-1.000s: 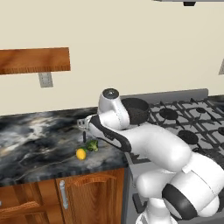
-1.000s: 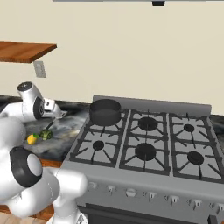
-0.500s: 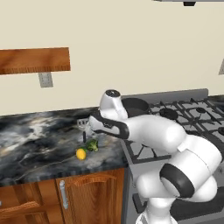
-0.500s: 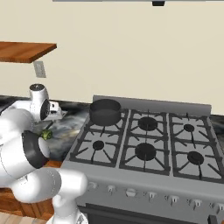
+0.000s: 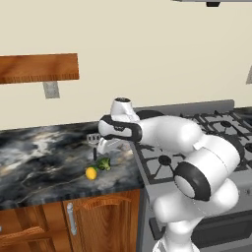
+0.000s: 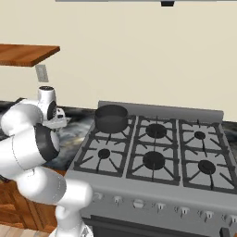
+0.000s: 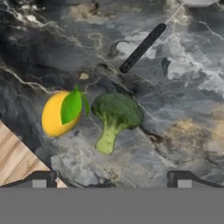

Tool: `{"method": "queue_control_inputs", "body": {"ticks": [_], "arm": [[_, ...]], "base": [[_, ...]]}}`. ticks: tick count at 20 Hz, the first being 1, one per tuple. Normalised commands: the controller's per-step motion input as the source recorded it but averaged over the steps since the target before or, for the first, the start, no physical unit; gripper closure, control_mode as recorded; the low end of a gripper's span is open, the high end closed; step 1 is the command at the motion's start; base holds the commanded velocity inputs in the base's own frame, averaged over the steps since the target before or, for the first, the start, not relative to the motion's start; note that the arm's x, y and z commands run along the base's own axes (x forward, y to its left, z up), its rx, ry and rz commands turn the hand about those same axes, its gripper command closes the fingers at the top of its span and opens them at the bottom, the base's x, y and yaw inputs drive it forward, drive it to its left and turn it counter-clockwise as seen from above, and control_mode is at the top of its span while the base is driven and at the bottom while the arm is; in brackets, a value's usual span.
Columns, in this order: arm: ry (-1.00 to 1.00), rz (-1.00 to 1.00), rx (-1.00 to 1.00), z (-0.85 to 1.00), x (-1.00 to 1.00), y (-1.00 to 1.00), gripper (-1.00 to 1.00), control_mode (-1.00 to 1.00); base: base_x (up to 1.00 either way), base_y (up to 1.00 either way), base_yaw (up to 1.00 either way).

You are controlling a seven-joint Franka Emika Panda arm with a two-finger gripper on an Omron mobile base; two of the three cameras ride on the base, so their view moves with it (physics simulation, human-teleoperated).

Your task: Put the lemon and broccoli in the pot. Retrieve the spatula and lightly stir the vegetables in the pot.

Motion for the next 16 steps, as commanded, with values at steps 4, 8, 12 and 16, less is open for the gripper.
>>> {"method": "queue_control_inputs", "body": {"ticks": [4,8,12,16], "arm": [[0.10,0.13,-0.21,-0.14,0.00,0.24,-1.00,-1.00],[-0.10,0.15,-0.06,-0.33,-0.01,0.01,-1.00,-1.00],[-0.12,0.09,-0.03,-0.34,0.13,0.07,-1.00,-1.00],[0.00,0.05,-0.08,-0.33,0.25,0.13,-1.00,-1.00]], "base": [[0.00,0.00,0.00],[0.00,0.00,0.00],[0.00,0.00,0.00],[0.00,0.00,0.00]]}}
